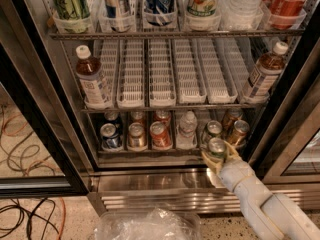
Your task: Pick green can from bottom shelf of fridge
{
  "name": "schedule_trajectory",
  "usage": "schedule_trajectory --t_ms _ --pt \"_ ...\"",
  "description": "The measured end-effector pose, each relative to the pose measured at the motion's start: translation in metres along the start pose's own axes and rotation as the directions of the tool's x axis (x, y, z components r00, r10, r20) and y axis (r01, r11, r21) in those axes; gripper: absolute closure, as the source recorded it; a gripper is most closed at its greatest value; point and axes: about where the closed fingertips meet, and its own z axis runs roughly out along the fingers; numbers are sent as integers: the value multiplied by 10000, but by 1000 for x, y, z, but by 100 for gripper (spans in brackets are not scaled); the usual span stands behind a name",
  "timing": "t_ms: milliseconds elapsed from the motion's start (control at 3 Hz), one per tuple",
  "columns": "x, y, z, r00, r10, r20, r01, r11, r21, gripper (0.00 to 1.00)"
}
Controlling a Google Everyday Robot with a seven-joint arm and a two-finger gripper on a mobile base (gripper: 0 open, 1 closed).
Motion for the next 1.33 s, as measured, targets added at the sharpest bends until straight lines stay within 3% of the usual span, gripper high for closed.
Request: schedule_trajectory --t_ms 333,667,1000,1333 --pt "-2 11 2 9999 -103 -85 97 9976 -685 100" --pt "-2 11 2 9999 -103 -84 97 9976 -685 100" --pt "-12 22 -9 9997 -156 211 180 9932 -1152 100" --pt "-21 49 -47 9983 -324 479 404 9834 -1767 100"
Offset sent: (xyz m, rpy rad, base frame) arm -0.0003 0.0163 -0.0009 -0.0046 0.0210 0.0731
